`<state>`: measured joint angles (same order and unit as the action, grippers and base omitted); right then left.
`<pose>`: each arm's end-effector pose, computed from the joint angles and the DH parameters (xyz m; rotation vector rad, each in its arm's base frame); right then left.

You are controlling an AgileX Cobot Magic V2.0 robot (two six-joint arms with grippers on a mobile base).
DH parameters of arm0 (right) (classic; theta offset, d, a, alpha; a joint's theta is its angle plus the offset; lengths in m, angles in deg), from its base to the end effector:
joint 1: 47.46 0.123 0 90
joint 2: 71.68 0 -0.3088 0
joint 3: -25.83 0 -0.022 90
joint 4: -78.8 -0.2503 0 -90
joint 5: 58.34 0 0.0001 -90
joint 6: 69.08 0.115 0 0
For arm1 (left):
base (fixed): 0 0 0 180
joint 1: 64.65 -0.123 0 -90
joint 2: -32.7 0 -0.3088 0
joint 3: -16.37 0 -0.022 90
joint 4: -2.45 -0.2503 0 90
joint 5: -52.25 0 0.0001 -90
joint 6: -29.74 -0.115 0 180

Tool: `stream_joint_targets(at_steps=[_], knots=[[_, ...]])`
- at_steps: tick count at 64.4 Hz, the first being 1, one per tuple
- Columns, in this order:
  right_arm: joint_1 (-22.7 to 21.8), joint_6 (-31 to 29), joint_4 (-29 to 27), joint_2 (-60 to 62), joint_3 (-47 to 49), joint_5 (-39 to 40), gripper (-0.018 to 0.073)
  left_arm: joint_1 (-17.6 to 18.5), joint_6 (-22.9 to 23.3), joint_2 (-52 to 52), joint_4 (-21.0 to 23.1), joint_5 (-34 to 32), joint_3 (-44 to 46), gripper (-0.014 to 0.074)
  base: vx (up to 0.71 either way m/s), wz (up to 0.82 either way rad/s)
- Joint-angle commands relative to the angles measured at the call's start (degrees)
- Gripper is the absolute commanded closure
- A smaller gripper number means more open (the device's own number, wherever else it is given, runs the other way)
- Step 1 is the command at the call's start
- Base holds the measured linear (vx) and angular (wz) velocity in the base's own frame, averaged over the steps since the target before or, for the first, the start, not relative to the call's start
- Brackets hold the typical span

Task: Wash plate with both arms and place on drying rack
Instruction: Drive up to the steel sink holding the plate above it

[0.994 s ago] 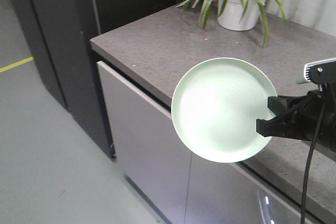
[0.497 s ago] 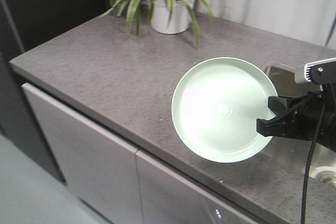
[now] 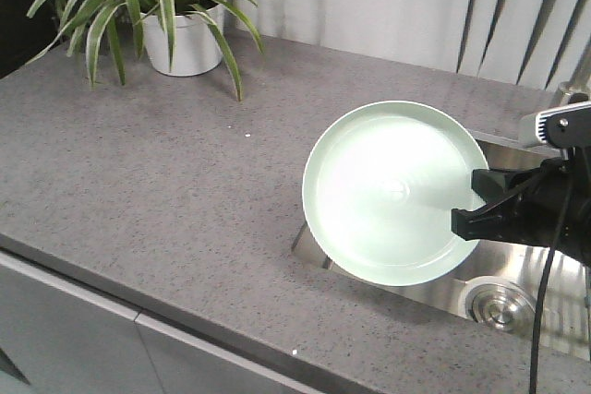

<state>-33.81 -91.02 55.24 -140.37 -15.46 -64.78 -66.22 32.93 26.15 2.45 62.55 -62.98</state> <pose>0.2260 0.0602 0.2956 -0.2432 2.0140 0.2124 0.0556 0.0015 0.1855 -0.0697 1.6776 -0.0213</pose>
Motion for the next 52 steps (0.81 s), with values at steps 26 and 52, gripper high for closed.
stream_joint_targets(at_steps=[26,52], knots=[[-0.23,-0.13,-0.07,1.17,1.48,4.10,0.0568,-0.03,0.21,0.90,0.39,-4.09,-0.86,0.0601,0.06,-0.30],[-0.23,-0.13,-0.07,1.17,1.48,4.10,0.0568,-0.03,0.21,0.90,0.39,-4.09,-0.86,0.0601,0.03,-0.24]])
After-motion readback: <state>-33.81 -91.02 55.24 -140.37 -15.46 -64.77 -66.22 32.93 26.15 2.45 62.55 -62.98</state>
